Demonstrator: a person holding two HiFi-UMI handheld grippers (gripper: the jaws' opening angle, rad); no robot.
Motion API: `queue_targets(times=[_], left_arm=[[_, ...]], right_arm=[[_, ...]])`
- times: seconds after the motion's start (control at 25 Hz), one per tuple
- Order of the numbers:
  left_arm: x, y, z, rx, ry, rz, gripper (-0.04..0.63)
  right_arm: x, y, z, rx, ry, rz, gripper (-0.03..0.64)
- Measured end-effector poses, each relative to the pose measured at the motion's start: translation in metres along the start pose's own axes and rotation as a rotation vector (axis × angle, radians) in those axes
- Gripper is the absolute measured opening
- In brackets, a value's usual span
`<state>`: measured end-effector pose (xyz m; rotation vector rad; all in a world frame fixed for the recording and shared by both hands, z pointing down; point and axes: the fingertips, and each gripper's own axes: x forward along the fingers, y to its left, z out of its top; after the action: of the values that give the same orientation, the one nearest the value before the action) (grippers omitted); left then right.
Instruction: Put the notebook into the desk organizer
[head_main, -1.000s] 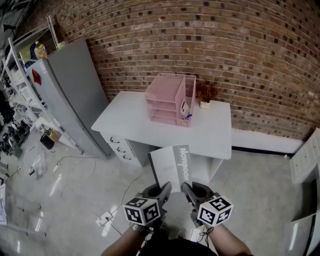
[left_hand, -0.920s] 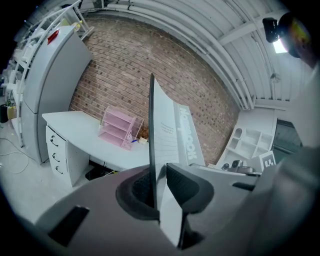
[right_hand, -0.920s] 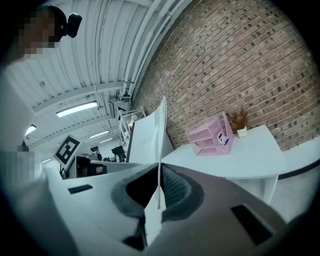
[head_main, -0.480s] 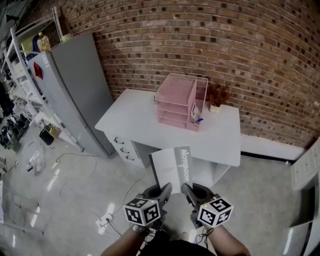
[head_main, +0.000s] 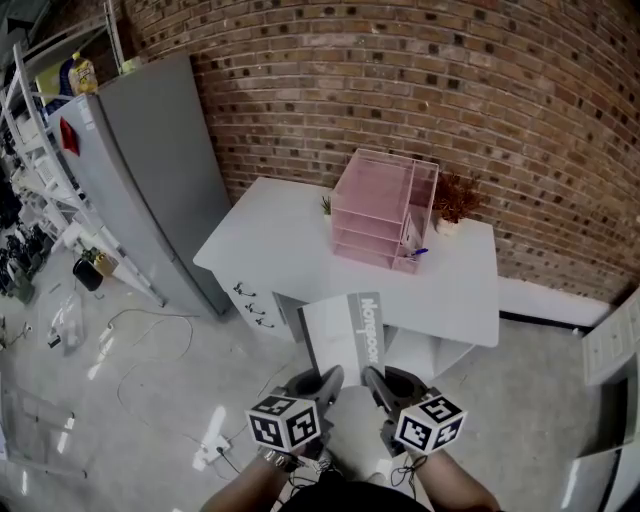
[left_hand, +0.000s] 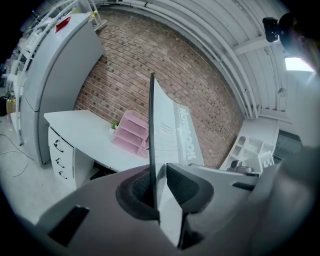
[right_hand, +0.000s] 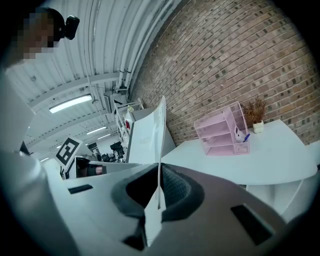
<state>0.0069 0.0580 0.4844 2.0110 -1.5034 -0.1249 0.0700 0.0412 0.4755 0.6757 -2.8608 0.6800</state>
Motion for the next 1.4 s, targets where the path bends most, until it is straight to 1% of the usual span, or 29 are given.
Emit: queue_targets(times=[0.2,0.44,0.8,1.08,1.4], left_arm=[[0.0,0.03,0.021,0.006,0.004,-0.015,0.045],[-0.002,0.053,0.035,0.006,0.004,-0.023,0.044],[0.014,0.084,0.049,-0.01,0.004,-0.009,0.044],[0.04,0.104,0.07,-0.003,0.009,0.007,0.044],[0.095,0.127,0.098,-0.006,0.025,0.012,0.044]], right_arm=[[0.035,0.005,0.007,-0.001,-0.008,-0.013,0.012],[0.062,0.009,0.01,0.004,-0.012,-0.015,0.012],[0.099,-0.004,0.015,0.019,-0.004,-0.003,0.012],[0.128,-0.027,0.029,0.04,-0.009,0.014,0.012],[0.166,-0.076,0.054,0.075,-0.009,0.014,0.012]])
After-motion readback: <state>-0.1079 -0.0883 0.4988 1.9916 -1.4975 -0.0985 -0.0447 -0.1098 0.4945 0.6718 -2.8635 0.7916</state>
